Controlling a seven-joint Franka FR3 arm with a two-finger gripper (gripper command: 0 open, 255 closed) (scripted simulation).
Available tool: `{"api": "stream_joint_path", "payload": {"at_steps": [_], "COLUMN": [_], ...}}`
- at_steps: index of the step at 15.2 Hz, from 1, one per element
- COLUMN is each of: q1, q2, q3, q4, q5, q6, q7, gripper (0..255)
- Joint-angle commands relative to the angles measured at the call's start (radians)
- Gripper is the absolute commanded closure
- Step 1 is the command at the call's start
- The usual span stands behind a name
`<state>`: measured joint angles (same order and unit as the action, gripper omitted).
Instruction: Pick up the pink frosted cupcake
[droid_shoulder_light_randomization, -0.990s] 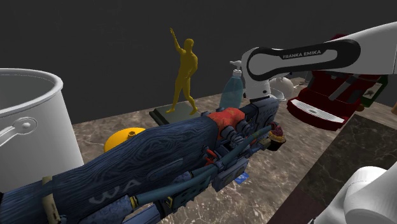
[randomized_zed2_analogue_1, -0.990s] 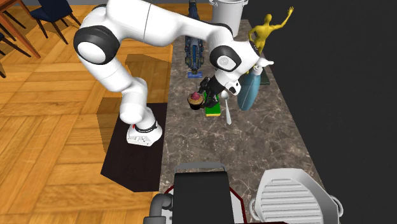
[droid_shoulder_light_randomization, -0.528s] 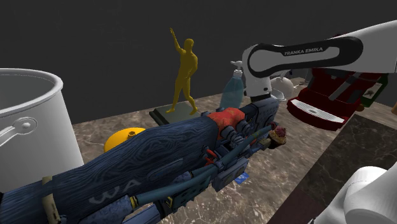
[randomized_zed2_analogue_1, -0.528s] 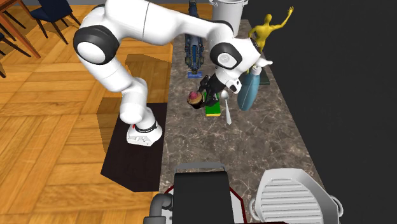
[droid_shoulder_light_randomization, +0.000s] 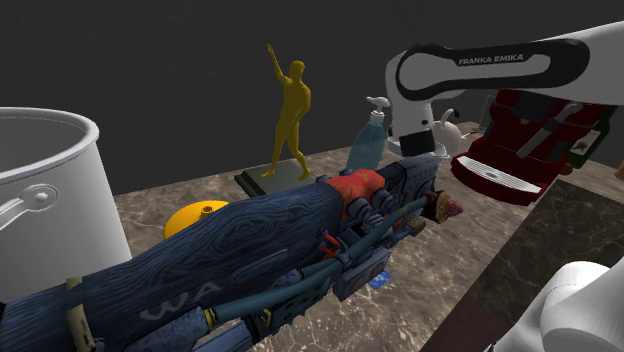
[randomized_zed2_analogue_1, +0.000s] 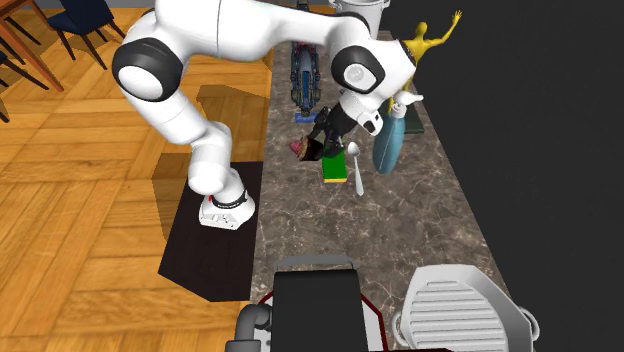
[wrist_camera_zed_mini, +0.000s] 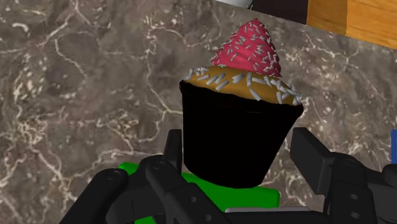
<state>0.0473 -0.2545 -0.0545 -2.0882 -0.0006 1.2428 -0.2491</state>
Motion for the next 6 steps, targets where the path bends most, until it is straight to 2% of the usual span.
{"api": "stream_joint_path", "payload": {"at_steps": [1, 6], "q1": [0.000, 0.000], "q2": [0.000, -0.001], "q3": [0.000, 0.001], "q4": [0.025, 0.067], "q5": [0.000, 0.001], "q6": [-0.026, -0.068], "q7": [0.001, 0.001], "gripper": [255, 255]}}
